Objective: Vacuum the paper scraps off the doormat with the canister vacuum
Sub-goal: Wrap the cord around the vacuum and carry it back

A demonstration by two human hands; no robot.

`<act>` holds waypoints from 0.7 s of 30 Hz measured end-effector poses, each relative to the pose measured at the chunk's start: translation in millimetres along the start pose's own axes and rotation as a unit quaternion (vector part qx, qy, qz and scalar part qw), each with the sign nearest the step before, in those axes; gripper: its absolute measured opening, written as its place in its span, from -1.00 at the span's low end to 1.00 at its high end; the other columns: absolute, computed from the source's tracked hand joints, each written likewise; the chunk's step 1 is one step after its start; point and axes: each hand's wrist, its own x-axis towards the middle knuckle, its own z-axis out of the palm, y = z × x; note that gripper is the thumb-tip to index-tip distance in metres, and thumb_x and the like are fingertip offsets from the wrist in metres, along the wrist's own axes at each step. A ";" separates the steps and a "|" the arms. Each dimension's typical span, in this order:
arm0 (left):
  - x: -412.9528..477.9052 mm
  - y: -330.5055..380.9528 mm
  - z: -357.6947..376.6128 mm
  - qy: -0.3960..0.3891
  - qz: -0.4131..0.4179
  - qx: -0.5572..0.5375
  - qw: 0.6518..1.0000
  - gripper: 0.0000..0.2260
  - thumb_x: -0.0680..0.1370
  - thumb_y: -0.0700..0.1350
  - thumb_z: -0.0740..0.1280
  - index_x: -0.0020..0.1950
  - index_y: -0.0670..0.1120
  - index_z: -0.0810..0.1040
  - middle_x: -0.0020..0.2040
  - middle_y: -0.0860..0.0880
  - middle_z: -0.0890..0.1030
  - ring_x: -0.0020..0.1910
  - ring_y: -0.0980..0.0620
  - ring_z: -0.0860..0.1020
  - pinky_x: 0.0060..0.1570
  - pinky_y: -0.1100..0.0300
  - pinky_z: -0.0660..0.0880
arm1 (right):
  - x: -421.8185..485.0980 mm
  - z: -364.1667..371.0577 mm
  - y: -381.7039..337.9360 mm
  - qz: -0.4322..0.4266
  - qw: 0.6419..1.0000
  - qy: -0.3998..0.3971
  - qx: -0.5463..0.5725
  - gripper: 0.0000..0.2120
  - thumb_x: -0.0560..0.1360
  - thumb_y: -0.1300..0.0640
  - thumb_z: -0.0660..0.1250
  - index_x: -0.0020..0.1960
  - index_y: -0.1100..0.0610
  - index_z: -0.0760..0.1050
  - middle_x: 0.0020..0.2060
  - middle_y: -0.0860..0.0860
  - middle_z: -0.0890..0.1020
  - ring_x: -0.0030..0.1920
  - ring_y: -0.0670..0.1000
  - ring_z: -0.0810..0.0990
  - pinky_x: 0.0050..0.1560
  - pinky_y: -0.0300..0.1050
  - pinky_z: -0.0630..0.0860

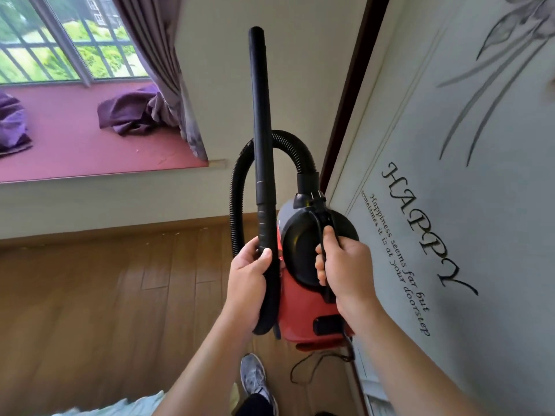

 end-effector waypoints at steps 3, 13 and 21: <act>44.1 -1.3 -7.9 -0.007 -0.024 0.007 1.000 -0.75 0.67 -0.27 0.21 0.14 -0.06 0.66 -0.13 -0.13 0.67 -0.18 -0.06 0.62 -0.14 0.08 0.57 | 34.5 22.5 3.7 0.020 1.000 0.015 -0.003 -0.57 0.67 0.01 0.22 -0.28 0.24 0.51 -0.53 0.05 0.47 -0.55 0.00 0.38 -0.50 -0.14 0.34; 164.3 -18.5 -22.7 0.000 -0.079 0.054 0.995 -0.76 0.67 -0.26 0.21 0.15 -0.01 0.63 -0.19 0.00 0.68 -0.20 0.03 0.64 -0.21 0.17 0.57 | 138.4 75.7 34.6 0.074 0.997 0.036 -0.016 -0.57 0.67 0.01 0.22 -0.27 0.23 0.51 -0.53 0.05 0.48 -0.54 0.00 0.39 -0.51 -0.15 0.36; 235.8 -73.3 -26.6 0.037 -0.120 0.072 0.990 -0.74 0.67 -0.25 0.22 0.10 0.00 0.67 -0.10 -0.09 0.67 -0.10 -0.08 0.61 0.01 -0.04 0.54 | 222.5 94.0 92.4 0.104 0.994 0.011 -0.043 -0.56 0.67 -0.01 0.22 -0.30 0.22 0.50 -0.54 0.04 0.48 -0.55 0.00 0.40 -0.50 -0.13 0.36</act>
